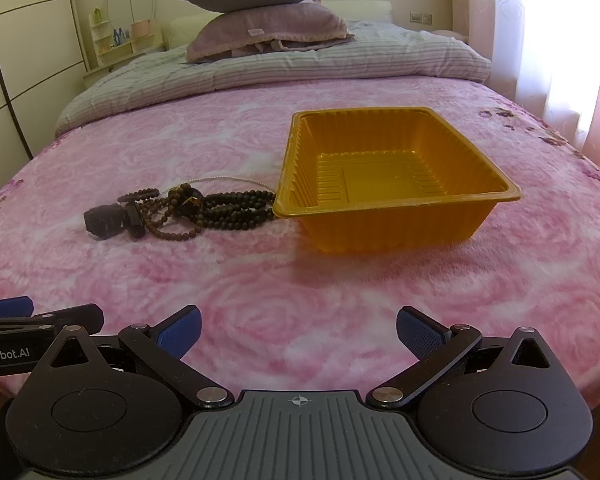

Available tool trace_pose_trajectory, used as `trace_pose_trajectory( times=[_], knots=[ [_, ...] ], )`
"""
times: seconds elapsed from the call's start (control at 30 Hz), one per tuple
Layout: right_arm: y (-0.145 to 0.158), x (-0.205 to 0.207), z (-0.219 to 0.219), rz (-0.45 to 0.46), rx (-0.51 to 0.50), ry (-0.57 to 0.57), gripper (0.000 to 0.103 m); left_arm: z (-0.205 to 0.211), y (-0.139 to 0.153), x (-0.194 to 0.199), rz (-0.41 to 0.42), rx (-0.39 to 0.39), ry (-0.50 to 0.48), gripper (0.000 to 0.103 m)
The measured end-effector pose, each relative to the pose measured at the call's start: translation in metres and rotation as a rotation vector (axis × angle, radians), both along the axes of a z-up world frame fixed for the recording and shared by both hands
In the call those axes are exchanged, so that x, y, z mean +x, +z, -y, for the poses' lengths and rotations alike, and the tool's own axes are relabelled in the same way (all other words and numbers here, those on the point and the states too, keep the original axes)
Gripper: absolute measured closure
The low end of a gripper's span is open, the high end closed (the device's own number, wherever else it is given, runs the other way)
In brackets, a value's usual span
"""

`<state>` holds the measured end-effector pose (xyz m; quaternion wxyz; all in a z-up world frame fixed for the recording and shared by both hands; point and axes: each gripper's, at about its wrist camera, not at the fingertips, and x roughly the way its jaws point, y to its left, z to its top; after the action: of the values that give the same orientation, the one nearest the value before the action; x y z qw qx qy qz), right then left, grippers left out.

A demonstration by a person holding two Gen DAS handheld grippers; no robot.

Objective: Organize jewelry

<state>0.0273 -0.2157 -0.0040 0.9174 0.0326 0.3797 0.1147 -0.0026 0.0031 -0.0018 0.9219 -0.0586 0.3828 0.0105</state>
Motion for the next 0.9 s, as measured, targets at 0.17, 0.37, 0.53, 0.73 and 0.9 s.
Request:
trace_pose_trajectory(
  times=[0.17, 0.37, 0.53, 0.73, 0.9],
  knots=[
    [-0.0001, 0.0018, -0.0002, -0.003, -0.001, 0.000, 0.000, -0.0001, -0.0010, 0.0007, -0.002, 0.000, -0.001, 0.000],
    [-0.0013, 0.0028, -0.0006, -0.005, 0.001, -0.001, 0.000, -0.0004, -0.0027, 0.0018, -0.004, -0.001, 0.000, 0.000],
    [-0.0030, 0.0031, -0.0008, -0.007, 0.002, 0.002, 0.000, -0.0005, -0.0030, 0.0020, -0.006, -0.001, 0.000, 0.000],
    [-0.0032, 0.0031, -0.0013, -0.007, 0.002, 0.001, 0.000, -0.0006, -0.0046, 0.0026, -0.007, -0.001, 0.001, 0.000],
    [-0.0033, 0.0033, -0.0010, -0.008, 0.003, 0.001, 0.000, -0.0007, -0.0051, 0.0030, -0.007, -0.002, 0.000, 0.000]
  ],
)
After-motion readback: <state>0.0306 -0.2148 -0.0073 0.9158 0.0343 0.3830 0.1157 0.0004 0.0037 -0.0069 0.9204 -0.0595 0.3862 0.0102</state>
